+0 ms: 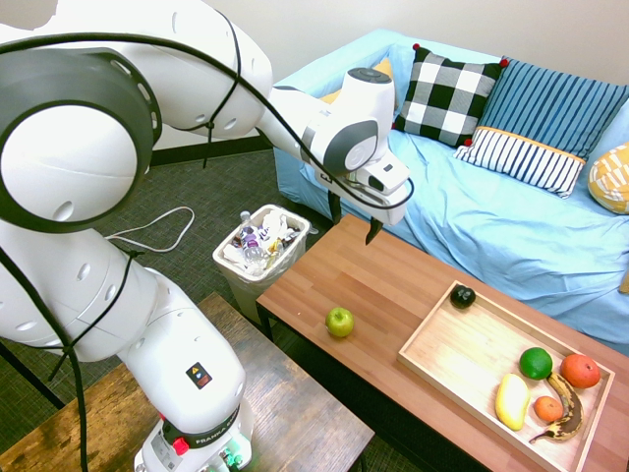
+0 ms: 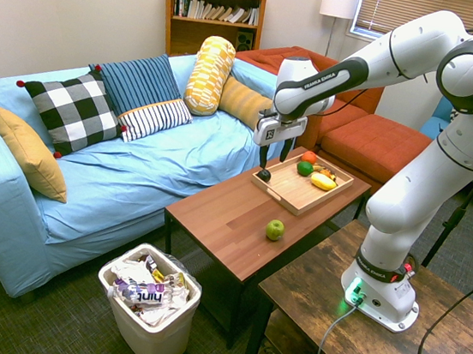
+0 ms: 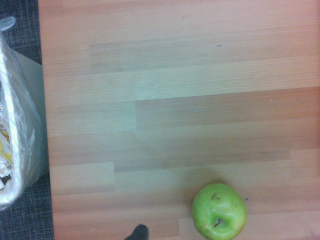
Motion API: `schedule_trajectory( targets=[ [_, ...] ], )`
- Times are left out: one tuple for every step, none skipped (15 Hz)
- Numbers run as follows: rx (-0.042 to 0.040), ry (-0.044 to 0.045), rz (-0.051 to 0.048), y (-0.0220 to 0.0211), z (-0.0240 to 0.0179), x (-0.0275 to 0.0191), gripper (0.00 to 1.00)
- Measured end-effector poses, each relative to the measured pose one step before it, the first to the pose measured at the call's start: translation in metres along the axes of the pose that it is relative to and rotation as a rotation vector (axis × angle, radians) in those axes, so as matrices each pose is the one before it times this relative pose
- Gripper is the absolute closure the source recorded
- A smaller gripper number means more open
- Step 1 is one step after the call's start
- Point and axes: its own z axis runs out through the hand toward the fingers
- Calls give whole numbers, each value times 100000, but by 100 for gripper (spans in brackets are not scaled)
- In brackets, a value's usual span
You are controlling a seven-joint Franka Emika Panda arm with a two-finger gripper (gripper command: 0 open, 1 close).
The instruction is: Put the apple in the tray
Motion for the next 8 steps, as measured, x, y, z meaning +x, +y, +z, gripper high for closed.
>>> schedule_trajectory(
  targets=[
    [190, 149, -10, -88, -39, 76, 0],
    [35, 4, 11, -42, 97, 45, 0],
    [-631, -675, 222, -56, 402, 81, 0],
    [-766, -749, 250, -126, 593, 179, 0],
    [-882, -1000, 296, -176, 757, 360, 0],
    [-1189, -1186, 541, -106, 953, 547, 0],
    [-1115, -1322, 944, 3, 1241, 666, 0],
    [-1190, -1384, 991, 26, 1384, 683, 0]
  ],
)
